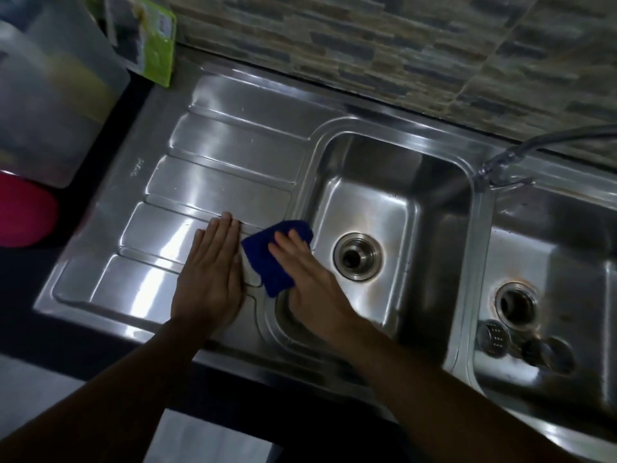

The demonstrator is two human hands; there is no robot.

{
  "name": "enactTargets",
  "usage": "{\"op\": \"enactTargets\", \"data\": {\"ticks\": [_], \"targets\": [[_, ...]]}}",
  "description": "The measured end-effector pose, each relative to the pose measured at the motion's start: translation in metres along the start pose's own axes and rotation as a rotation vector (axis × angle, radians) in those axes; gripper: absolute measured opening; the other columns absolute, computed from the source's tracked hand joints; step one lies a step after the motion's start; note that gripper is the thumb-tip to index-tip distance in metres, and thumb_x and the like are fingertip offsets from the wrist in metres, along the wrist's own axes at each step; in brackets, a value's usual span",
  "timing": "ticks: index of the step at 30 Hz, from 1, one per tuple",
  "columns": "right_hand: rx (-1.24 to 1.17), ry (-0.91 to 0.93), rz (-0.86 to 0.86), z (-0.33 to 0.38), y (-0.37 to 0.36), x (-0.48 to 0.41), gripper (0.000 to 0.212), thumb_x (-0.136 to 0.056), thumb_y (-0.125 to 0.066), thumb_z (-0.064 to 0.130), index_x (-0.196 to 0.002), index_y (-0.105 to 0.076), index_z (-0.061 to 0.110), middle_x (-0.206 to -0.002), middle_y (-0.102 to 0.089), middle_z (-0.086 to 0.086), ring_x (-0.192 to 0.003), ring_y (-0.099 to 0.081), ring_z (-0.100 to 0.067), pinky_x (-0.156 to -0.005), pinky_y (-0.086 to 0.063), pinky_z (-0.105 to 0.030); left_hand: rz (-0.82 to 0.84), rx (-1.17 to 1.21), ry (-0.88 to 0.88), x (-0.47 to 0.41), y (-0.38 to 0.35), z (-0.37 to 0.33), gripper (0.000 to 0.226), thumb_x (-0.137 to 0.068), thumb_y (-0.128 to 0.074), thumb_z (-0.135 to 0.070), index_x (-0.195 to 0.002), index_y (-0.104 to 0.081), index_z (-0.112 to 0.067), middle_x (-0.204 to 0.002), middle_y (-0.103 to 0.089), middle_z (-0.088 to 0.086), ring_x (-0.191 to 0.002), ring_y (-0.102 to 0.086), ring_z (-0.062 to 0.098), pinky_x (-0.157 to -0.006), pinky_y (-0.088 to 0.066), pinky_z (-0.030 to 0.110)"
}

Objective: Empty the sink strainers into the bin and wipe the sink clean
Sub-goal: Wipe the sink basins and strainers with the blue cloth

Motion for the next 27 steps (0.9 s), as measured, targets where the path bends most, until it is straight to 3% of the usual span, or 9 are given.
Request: {"op": "enactTargets", "data": {"ticks": [3, 9, 12, 14, 18, 19, 21, 24, 27], "targets": [[-0.022, -0.076, -0.057, -0.018, 0.019, -0.035, 0.071, -0.081, -0.057, -0.018, -0.147, -0.041, 0.003, -0.158, -0.032, -0.012, -0.150, -0.022, -0.024, -0.125, -0.017, -0.038, 0.001, 0.001, -0.011, -0.001, 0.003, -0.002, 0.056, -0.106, -0.021, -0.030, -0.157, -0.027, -0.008, -0.167, -0.020, 0.010, -0.156, -0.012, 0.020, -0.128, -0.008, 0.039], [-0.007, -0.097, 0.012, -0.050, 0.035, -0.088, 0.062, -0.087, -0.053, -0.014, -0.146, -0.044, 0.003, -0.158, -0.032, -0.015, -0.150, -0.021, -0.032, -0.125, -0.015, -0.045, 0.031, 0.033, -0.003, -0.001, 0.012, -0.008, 0.056, -0.104, -0.026, -0.025, -0.156, -0.029, -0.004, -0.165, -0.021, 0.014, -0.156, -0.015, 0.026, -0.128, -0.012, 0.046], [-0.057, 0.012, 0.013, -0.036, 0.009, -0.037, 0.062, -0.078, -0.060, -0.020, -0.137, -0.053, -0.004, -0.150, -0.042, -0.023, -0.144, -0.033, -0.040, -0.123, -0.020, -0.049, 0.061, 0.025, -0.016, -0.002, 0.017, -0.009, 0.055, -0.103, -0.028, -0.022, -0.154, -0.031, -0.002, -0.164, -0.024, 0.016, -0.155, -0.019, 0.029, -0.127, -0.013, 0.047], [-0.081, 0.100, 0.027, -0.023, -0.011, 0.004, 0.056, -0.078, -0.054, -0.016, -0.132, -0.059, -0.002, -0.146, -0.048, -0.023, -0.141, -0.038, -0.039, -0.122, -0.021, -0.043, 0.099, 0.022, -0.021, -0.005, 0.019, -0.004, 0.055, -0.102, -0.028, -0.021, -0.154, -0.030, -0.002, -0.164, -0.023, 0.017, -0.154, -0.018, 0.031, -0.127, -0.013, 0.048], [-0.145, 0.112, 0.142, -0.005, -0.033, 0.090, 0.041, -0.084, -0.060, -0.007, -0.125, -0.059, -0.010, -0.143, -0.047, -0.026, -0.140, -0.040, -0.018, -0.121, -0.025, -0.038, 0.164, 0.028, -0.003, -0.003, 0.016, -0.007, 0.059, -0.101, -0.024, -0.022, -0.157, -0.021, -0.001, -0.166, -0.013, 0.019, -0.155, -0.009, 0.035, -0.126, -0.003, 0.049], [-0.185, 0.121, 0.151, -0.006, -0.028, 0.111, 0.037, -0.087, -0.062, 0.001, -0.122, -0.059, -0.010, -0.141, -0.047, -0.024, -0.137, -0.042, -0.013, -0.120, -0.027, -0.035, 0.170, 0.026, 0.012, 0.000, 0.014, -0.012, 0.061, -0.101, -0.022, -0.024, -0.157, -0.018, -0.001, -0.166, -0.010, 0.019, -0.156, -0.006, 0.035, -0.125, 0.000, 0.048], [-0.200, 0.106, 0.172, -0.013, 0.001, 0.145, 0.030, -0.085, -0.073, 0.005, -0.113, -0.069, -0.006, -0.134, -0.057, -0.018, -0.131, -0.050, -0.019, -0.118, -0.032, -0.034, 0.164, 0.013, 0.010, 0.008, 0.010, -0.027, 0.062, -0.101, -0.021, -0.026, -0.158, -0.016, -0.001, -0.167, -0.007, 0.019, -0.156, -0.002, 0.035, -0.125, 0.001, 0.048], [-0.130, 0.052, 0.138, -0.031, 0.066, 0.188, 0.034, -0.073, -0.082, -0.003, -0.106, -0.074, -0.004, -0.123, -0.067, -0.018, -0.122, -0.061, -0.032, -0.113, -0.039, -0.033, 0.160, 0.000, -0.019, 0.023, 0.001, -0.059, 0.062, -0.103, -0.018, -0.030, -0.158, -0.016, -0.002, -0.167, -0.008, 0.017, -0.156, -0.001, 0.030, -0.127, 0.000, 0.049], [-0.021, 0.043, 0.146, -0.046, 0.099, 0.218, 0.037, -0.068, -0.082, -0.009, -0.104, -0.075, -0.003, -0.118, -0.070, -0.015, -0.120, -0.061, -0.037, -0.108, -0.044, -0.043, 0.154, 0.007, 0.042, 0.029, -0.005, -0.079, 0.061, -0.103, -0.018, -0.029, -0.158, -0.015, -0.002, -0.167, -0.007, 0.017, -0.156, 0.000, 0.030, -0.128, -0.001, 0.047]]}}
Point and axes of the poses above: each hand's wrist, its own x-axis away from the middle knuckle, its own y-axis out of the back of the hand, z = x × y, the point moved 4 cm from there along -x, towards the middle knuckle
